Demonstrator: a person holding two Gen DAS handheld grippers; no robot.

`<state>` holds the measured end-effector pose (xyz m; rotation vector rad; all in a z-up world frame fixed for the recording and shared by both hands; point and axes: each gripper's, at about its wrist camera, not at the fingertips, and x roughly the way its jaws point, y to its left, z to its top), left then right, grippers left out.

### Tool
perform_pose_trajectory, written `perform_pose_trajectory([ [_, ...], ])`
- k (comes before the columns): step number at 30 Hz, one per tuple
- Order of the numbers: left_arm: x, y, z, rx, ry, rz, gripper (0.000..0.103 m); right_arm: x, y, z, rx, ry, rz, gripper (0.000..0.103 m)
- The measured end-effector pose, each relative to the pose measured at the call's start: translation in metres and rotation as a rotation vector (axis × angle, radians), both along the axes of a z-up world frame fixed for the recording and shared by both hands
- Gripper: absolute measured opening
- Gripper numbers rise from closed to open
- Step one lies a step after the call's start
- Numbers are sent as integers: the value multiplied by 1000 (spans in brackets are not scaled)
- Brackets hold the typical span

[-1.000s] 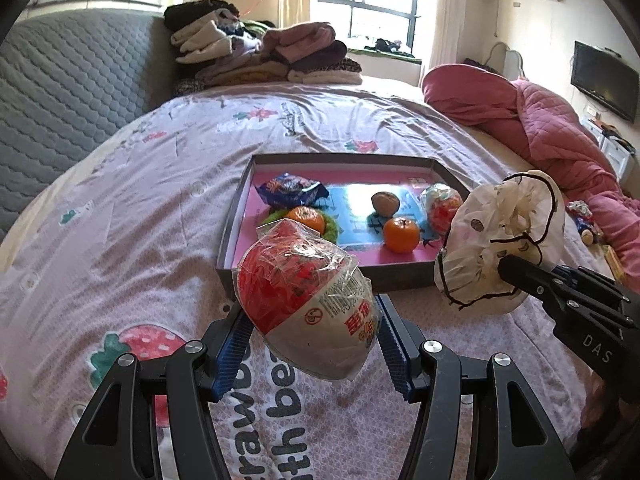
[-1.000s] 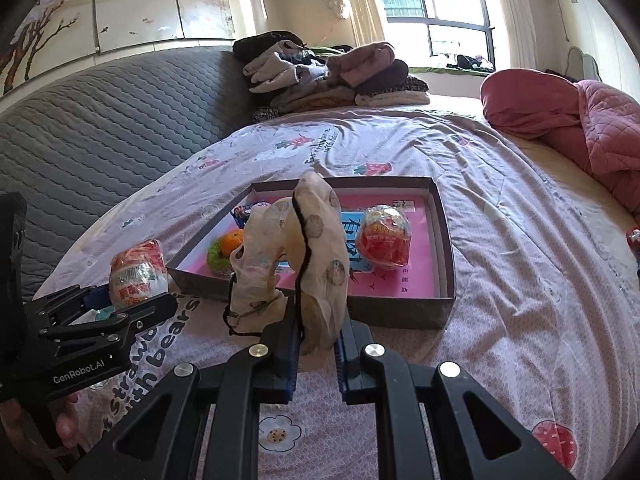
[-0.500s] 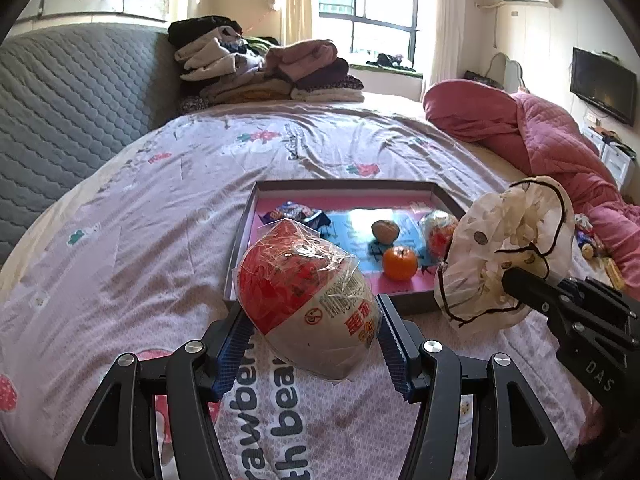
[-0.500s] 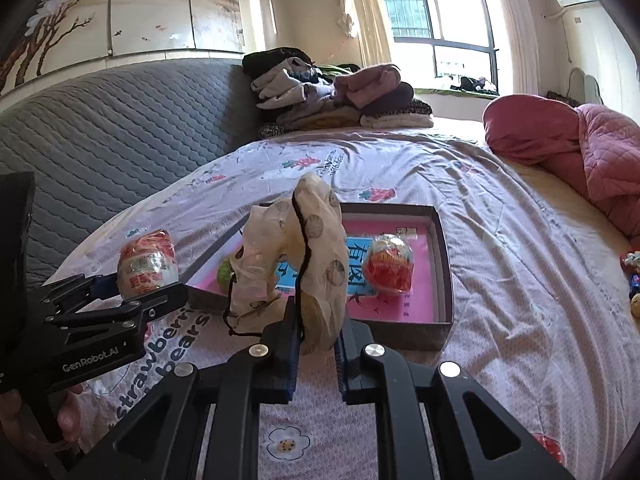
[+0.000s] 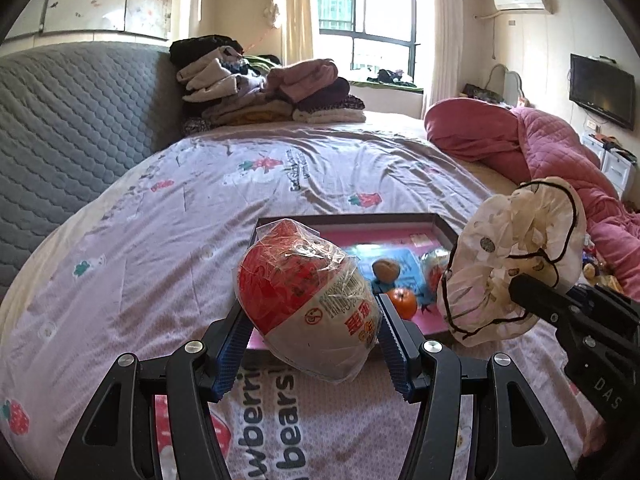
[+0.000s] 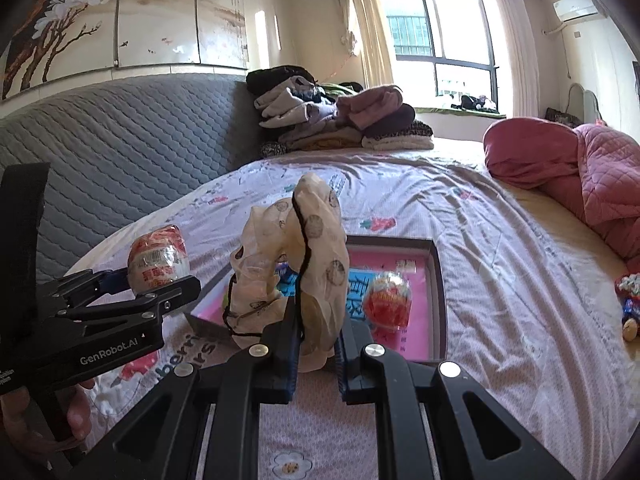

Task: Organize objects
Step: 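Lift the egg packet with the left gripper while the right gripper lifts the mesh bag, then carry the egg packet over the tray with the left gripper while the right carries the bag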

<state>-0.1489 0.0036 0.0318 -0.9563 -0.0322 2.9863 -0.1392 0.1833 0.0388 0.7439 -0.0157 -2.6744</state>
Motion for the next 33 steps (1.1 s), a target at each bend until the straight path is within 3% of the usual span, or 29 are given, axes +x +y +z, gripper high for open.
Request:
perform_pose_trajectory([
  [11, -25, -7, 19, 21, 34, 12, 62, -26, -2, 23, 4, 45, -4, 15],
  [19, -54, -7, 30, -5, 56, 28, 62, -57, -6, 28, 3, 44, -9, 15],
  [33, -100, -8, -8, -16, -25, 41, 62, -98, -17, 13, 36, 24, 2, 15],
])
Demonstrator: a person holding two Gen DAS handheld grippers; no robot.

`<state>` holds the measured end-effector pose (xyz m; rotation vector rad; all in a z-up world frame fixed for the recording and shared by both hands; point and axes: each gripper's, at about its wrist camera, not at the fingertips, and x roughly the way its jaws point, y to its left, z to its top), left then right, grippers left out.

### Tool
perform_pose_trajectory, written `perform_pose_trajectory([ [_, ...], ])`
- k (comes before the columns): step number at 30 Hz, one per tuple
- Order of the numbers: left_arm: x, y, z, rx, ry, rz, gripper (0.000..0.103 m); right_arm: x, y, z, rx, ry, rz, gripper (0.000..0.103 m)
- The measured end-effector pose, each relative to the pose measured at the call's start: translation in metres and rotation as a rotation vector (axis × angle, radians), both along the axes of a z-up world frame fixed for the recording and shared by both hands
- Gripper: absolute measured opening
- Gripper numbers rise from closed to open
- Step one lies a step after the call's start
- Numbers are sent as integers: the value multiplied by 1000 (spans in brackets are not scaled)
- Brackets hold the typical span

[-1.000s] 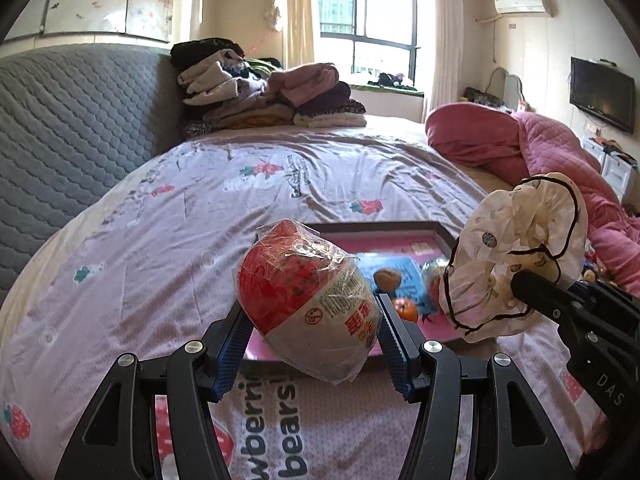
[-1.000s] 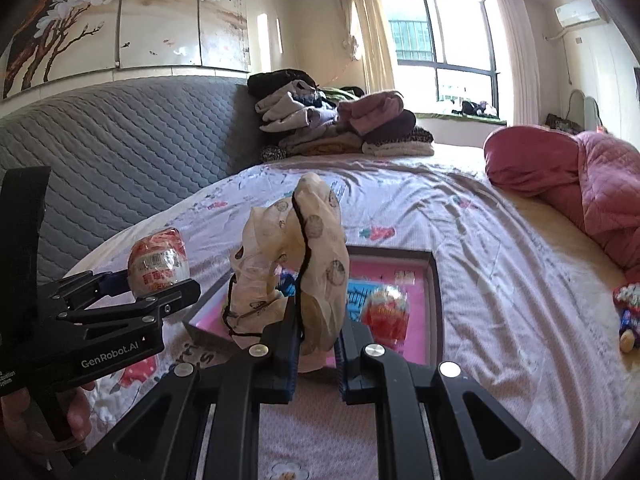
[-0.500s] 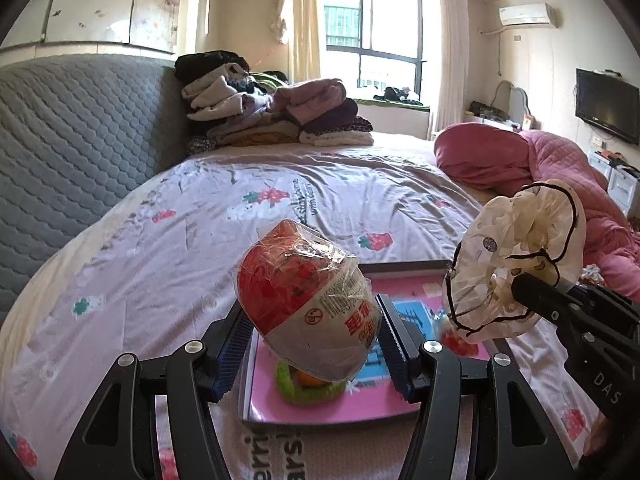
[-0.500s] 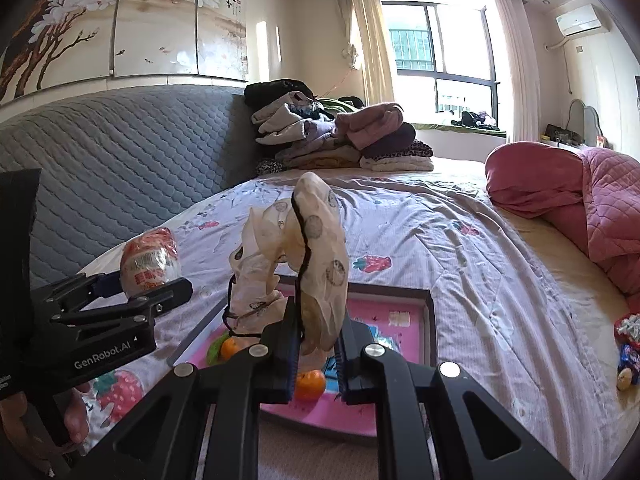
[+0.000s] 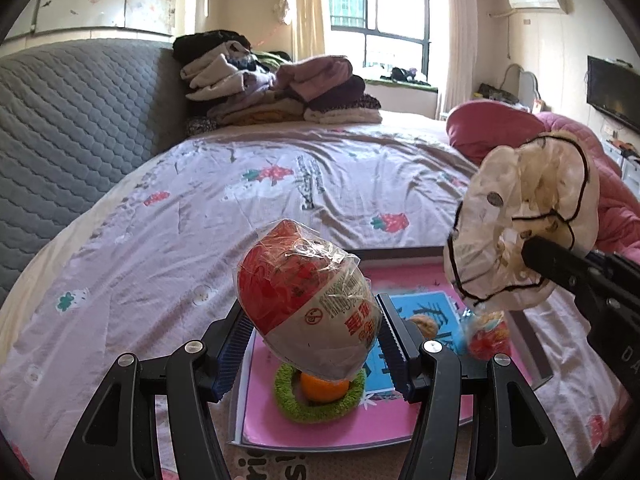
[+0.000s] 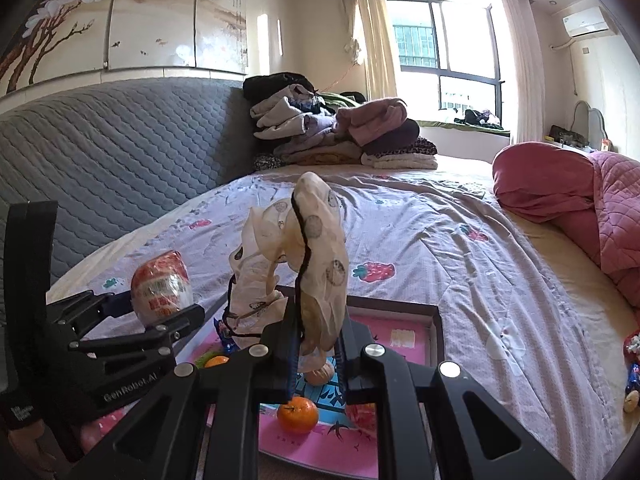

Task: Organize objects
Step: 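Carry the egg packet over the tray with the left gripper while the right carries the bag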

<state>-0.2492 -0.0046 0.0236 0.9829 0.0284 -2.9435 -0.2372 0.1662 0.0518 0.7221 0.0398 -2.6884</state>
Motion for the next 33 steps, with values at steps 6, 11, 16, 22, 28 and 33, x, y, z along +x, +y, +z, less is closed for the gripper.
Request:
perform_pose_trajectory([
  [6, -10, 5, -21, -7, -37, -23, 62, -16, -6, -17, 26, -37, 0, 15],
  [11, -14, 10, -34, -11, -61, -43, 62, -25, -11, -34, 53, -76, 9, 15],
  [16, -18, 12, -44, -12, -85, -58, 62, -32, -16, -51, 100, -112, 15, 15],
  [22, -19, 19, -53, -11, -110, -89, 62, -37, -21, -66, 157, -138, 7, 15],
  [28, -17, 29, -58, -24, -122, -125, 62, -38, -23, -72, 178, -151, 5, 15],
  [33, -19, 32, -64, -28, -138, -140, 62, -36, -22, -74, 198, -147, -9, 16],
])
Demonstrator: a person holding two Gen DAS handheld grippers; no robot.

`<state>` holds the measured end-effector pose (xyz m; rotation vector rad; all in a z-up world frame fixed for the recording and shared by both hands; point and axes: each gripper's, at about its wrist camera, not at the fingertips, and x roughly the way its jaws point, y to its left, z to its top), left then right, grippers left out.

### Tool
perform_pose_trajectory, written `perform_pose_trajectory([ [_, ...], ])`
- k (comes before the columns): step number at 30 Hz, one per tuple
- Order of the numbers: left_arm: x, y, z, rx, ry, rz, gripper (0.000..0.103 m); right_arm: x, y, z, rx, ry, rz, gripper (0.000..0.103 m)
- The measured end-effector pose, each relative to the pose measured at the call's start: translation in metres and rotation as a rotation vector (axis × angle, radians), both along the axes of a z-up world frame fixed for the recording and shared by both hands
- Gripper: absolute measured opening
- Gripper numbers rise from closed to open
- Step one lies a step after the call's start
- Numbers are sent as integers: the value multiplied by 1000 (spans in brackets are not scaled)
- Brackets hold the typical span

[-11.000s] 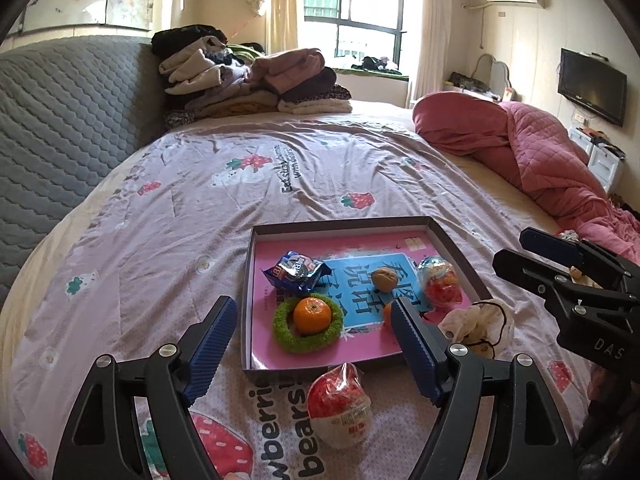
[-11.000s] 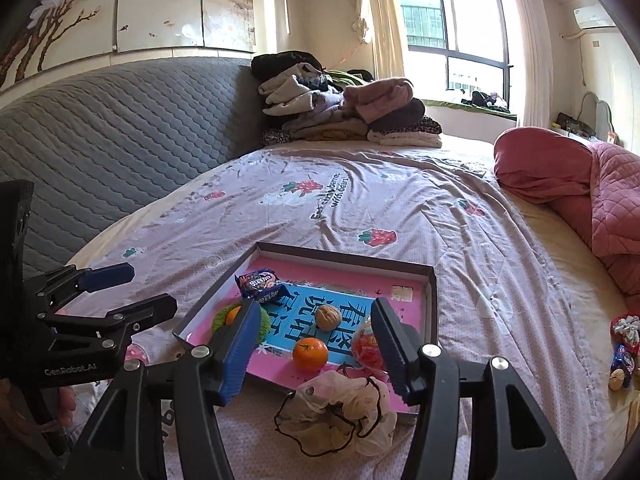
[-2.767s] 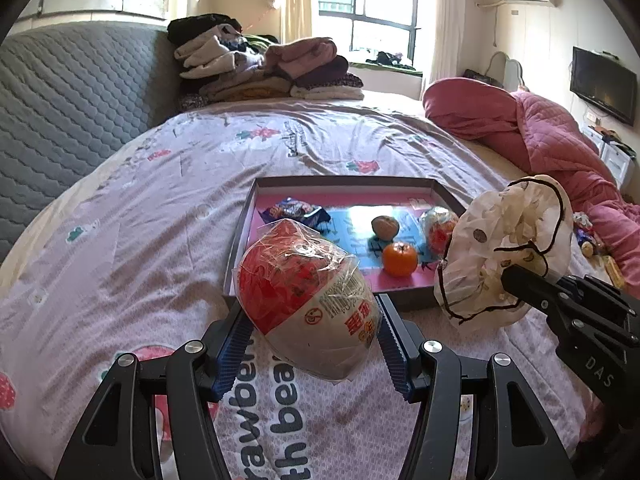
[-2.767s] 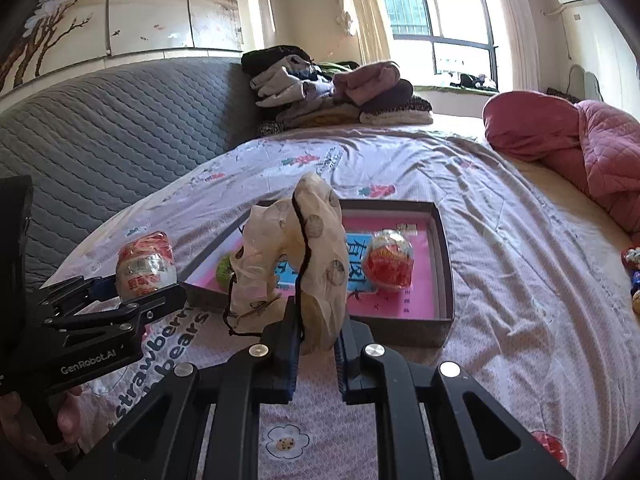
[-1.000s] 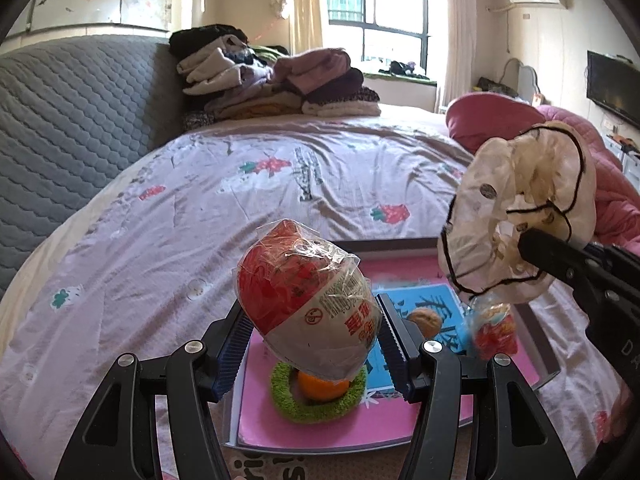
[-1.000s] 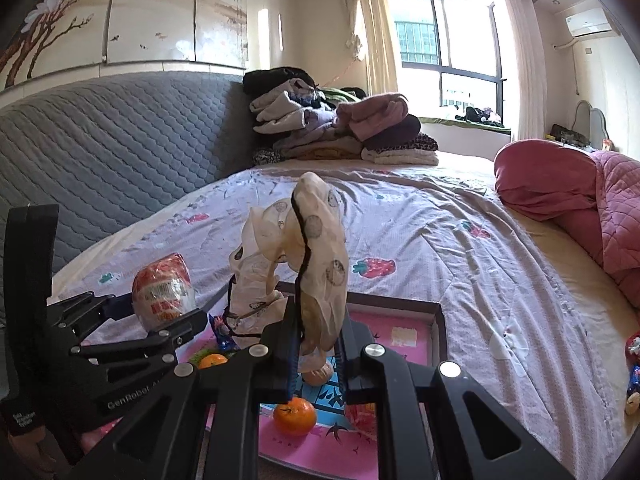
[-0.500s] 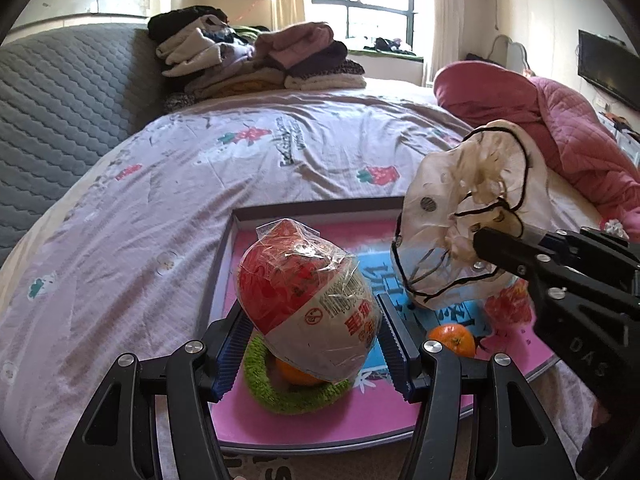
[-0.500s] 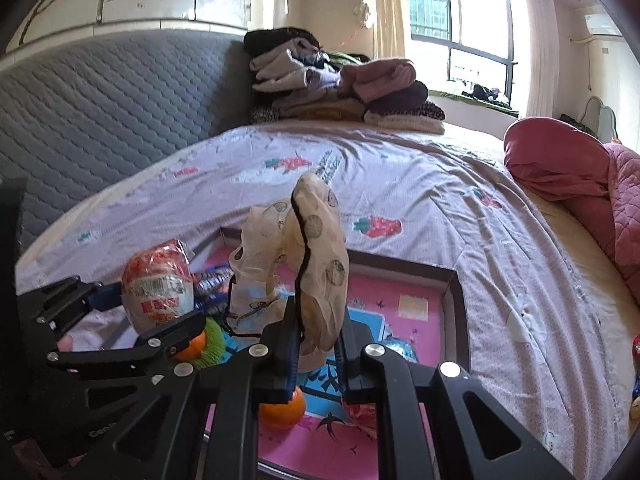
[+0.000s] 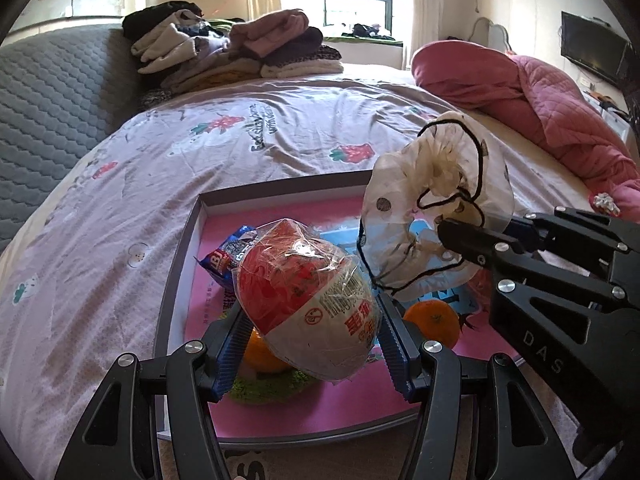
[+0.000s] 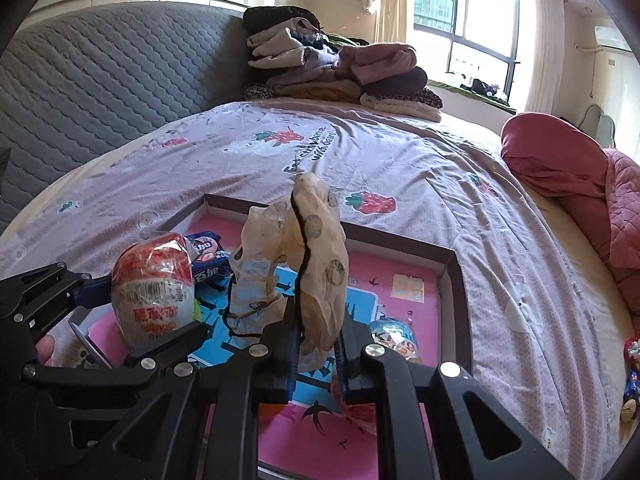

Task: Organize objects
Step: 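Carry the egg packet over the tray with the left gripper while the right carries the bag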

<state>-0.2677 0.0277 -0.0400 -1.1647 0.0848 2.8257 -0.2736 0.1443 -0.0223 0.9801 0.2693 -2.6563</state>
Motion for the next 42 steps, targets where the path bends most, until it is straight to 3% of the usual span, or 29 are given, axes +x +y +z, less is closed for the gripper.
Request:
perform_pose_trajectory([
  [34, 0, 8, -6, -18, -3, -21, 62, -5, 4, -10, 50, -15, -29, 16],
  [42, 0, 16, -5, -24, 2, -35, 62, -10, 8, -10, 52, -29, -56, 21],
])
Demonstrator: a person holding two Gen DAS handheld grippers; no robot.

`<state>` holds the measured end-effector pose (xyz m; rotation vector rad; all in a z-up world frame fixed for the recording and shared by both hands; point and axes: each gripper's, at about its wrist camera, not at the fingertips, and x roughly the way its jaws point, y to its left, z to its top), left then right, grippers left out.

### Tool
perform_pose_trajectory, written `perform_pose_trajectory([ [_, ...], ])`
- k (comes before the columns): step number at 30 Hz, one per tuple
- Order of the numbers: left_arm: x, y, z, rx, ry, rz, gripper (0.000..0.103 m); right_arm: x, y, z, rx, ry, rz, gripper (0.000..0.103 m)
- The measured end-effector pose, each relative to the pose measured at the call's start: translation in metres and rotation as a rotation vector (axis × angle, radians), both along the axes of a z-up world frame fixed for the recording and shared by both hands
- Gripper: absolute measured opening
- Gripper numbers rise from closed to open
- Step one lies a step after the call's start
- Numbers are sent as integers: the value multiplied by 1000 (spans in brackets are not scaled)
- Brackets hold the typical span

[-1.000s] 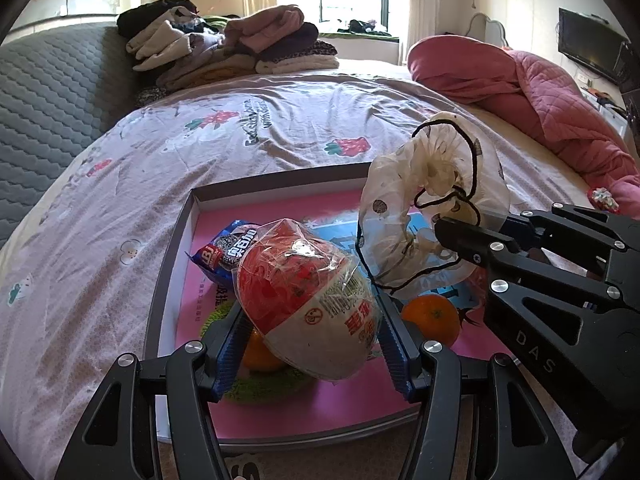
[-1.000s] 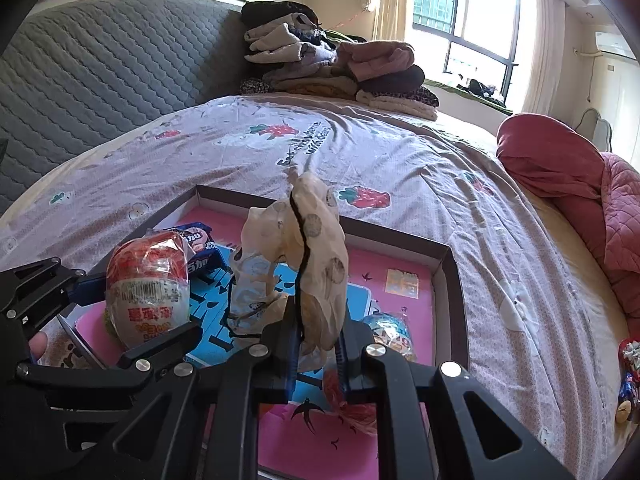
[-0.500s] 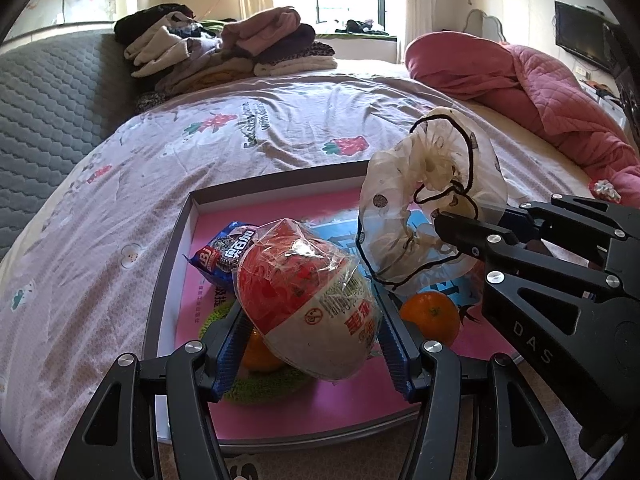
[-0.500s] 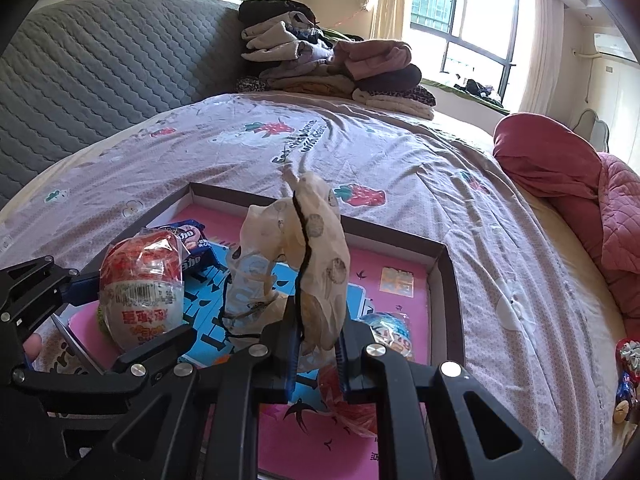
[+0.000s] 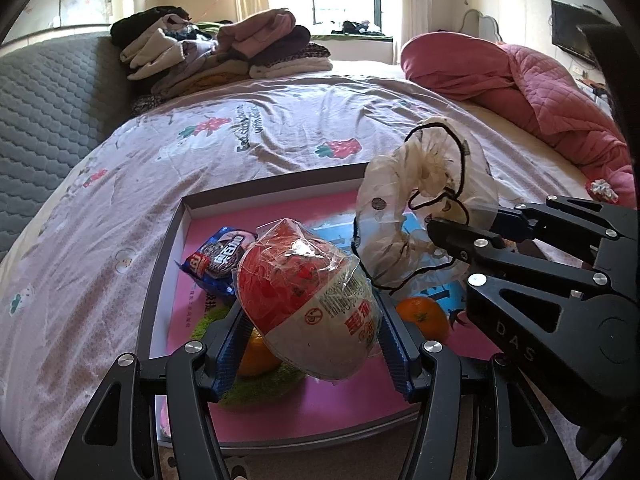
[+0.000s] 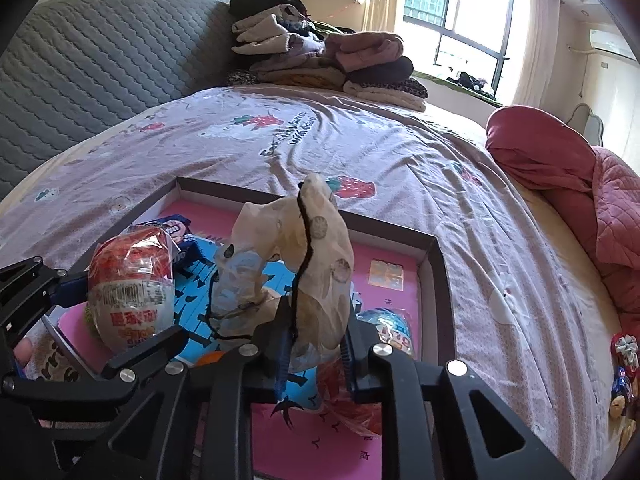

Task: Organize objects
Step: 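Carry the egg packet over the tray with the left gripper while the right carries the bag, then release the mesh bag in the tray with the right gripper while the left releases the packet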

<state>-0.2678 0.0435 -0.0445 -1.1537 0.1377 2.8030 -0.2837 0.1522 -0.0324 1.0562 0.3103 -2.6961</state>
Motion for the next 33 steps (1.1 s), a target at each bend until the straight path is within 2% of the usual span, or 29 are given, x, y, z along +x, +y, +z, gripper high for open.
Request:
perform_pose_trajectory([
  [4, -2, 6, -1, -15, -3, -3, 62, -1, 4, 3, -8, 1, -15, 22],
  [7, -5, 8, -2, -19, -10, -2, 62, -4, 8, 6, -11, -5, -18, 28],
  [19, -10, 10, -7, -41, -12, 13, 62, -5, 8, 7, 7, -25, -25, 37],
  [33, -9, 10, -7, -46, -5, 12, 62, -4, 15, 17, -2, -13, -43, 38],
])
